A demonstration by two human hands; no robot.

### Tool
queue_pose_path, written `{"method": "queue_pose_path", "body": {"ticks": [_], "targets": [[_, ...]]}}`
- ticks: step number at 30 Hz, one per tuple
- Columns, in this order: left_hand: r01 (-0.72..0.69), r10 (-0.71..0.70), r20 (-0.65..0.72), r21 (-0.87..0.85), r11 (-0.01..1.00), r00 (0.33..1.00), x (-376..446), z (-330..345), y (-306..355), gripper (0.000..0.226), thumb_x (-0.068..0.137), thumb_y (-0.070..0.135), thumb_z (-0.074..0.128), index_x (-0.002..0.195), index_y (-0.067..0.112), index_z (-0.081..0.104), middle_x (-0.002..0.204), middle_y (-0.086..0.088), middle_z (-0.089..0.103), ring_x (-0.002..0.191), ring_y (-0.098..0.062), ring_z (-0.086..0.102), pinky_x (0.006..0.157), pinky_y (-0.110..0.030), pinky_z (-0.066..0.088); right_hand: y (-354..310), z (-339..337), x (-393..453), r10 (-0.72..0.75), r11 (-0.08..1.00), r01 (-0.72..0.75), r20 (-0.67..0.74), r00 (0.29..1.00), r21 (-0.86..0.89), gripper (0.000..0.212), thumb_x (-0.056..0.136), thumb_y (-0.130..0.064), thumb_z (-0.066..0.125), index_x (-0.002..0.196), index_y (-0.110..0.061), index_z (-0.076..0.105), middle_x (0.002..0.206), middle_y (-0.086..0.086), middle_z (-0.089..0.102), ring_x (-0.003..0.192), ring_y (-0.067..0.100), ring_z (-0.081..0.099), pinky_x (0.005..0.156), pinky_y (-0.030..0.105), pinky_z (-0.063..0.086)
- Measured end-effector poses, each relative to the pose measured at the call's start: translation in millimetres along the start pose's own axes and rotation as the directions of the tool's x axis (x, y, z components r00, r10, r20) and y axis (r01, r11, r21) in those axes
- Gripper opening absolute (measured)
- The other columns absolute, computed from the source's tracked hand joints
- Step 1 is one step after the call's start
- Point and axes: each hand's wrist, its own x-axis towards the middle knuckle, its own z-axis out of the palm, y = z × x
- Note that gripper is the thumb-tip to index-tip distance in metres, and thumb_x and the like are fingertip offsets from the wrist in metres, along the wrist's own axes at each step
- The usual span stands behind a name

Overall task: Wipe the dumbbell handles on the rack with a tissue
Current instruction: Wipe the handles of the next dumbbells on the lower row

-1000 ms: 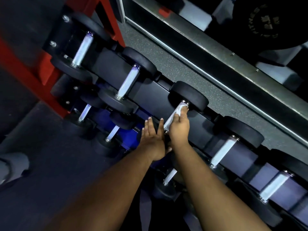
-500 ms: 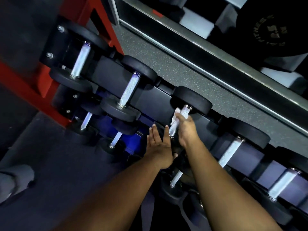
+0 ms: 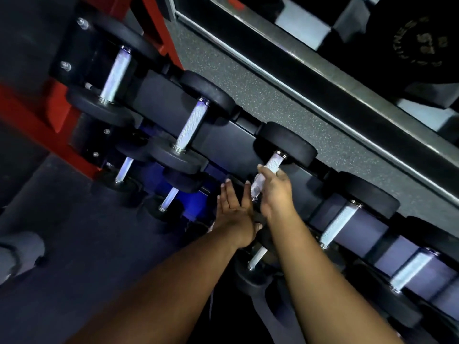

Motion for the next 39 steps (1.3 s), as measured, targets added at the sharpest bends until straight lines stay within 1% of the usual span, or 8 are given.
{"method": "queue_pose_path", "body": {"ticks": [6,10,13,18,23,28,35,39], "targets": [[0.006,-0.006,-0.070,-0.012,1.000,0.998,-2,6,0,0.117,0.093,0.052,0.062,0.151,0.022,-0.034,0.151,-0.028,-0.043,0.146,-0.042,-0.032,0.120,-0.046,-0.012,-38,12,40,0.155,0.986,-0.154,-0.023,0.988,0.057,0.017,0.081,-0.003,0.072,0.069,-0.010,0.062,0.057,0.003,0.050,0.040,0.017,0.047,0.046,0.022,0.043],[-0.013,0.007,-0.083,-0.069,0.998,0.997,-2,6,-3,0.116,0.092,0.048,0.065,0.153,0.024,-0.031,0.152,-0.027,-0.042,0.147,-0.041,-0.032,0.119,-0.046,-0.014,-31,0,20,0.068,0.993,-0.075,0.079,0.995,0.090,0.012,0.081,-0.006,0.073,0.083,-0.004,0.061,0.065,0.005,0.056,0.055,0.016,0.055,0.053,0.022,0.048],[-0.020,0.014,-0.075,-0.083,0.996,0.997,-1,6,-2,0.116,0.092,0.050,0.066,0.154,0.026,-0.029,0.153,-0.025,-0.043,0.147,-0.039,-0.033,0.119,-0.046,-0.013,-25,2,15,-0.012,0.997,0.015,-0.037,0.999,0.073,0.024,0.081,-0.005,0.073,0.096,-0.006,0.055,0.064,0.002,0.050,0.045,0.011,0.049,0.047,0.018,0.043],[-0.030,0.019,-0.104,-0.101,0.994,0.994,-4,4,-1,0.119,0.089,0.047,0.071,0.156,0.024,-0.024,0.155,-0.025,-0.039,0.148,-0.039,-0.030,0.121,-0.047,-0.010,-34,3,39,0.176,0.983,-0.180,0.092,0.980,0.038,0.007,0.086,-0.011,0.070,0.080,-0.012,0.066,0.063,0.002,0.057,0.047,0.014,0.054,0.046,0.023,0.047],[-0.026,0.017,-0.103,-0.082,0.996,0.995,-1,5,-3,0.119,0.090,0.050,0.069,0.156,0.023,-0.026,0.156,-0.025,-0.039,0.148,-0.039,-0.030,0.121,-0.047,-0.011,-7,-4,24,0.059,0.998,-0.057,0.049,0.997,-0.036,0.030,0.082,-0.015,0.073,0.106,-0.009,0.056,0.079,0.008,0.056,0.064,0.019,0.055,0.052,0.022,0.049],[-0.034,0.025,-0.103,-0.084,0.996,0.994,-3,5,-2,0.118,0.090,0.048,0.070,0.156,0.024,-0.025,0.155,-0.025,-0.039,0.148,-0.039,-0.030,0.123,-0.047,-0.010,-18,4,30,0.193,0.980,-0.198,0.117,0.974,0.030,0.013,0.093,-0.018,0.063,0.081,-0.017,0.058,0.062,-0.001,0.055,0.047,0.012,0.054,0.048,0.019,0.045],[-0.024,0.014,-0.101,-0.102,0.994,0.995,-2,6,-3,0.119,0.089,0.050,0.070,0.156,0.025,-0.025,0.156,-0.021,-0.040,0.148,-0.037,-0.031,0.121,-0.045,-0.011,5,-10,15,0.113,0.991,-0.104,0.111,0.987,-0.083,0.029,0.080,-0.013,0.074,0.105,-0.013,0.058,0.072,0.004,0.056,0.062,0.018,0.056,0.059,0.027,0.048],[-0.038,0.025,-0.124,-0.102,0.994,0.992,-4,6,-3,0.120,0.089,0.050,0.070,0.156,0.025,-0.025,0.156,-0.023,-0.039,0.149,-0.037,-0.029,0.123,-0.046,-0.009,-5,-6,18,0.264,0.957,-0.245,0.119,0.957,-0.153,0.017,0.087,-0.015,0.071,0.101,-0.010,0.062,0.074,0.007,0.064,0.059,0.020,0.064,0.058,0.028,0.054]]}}
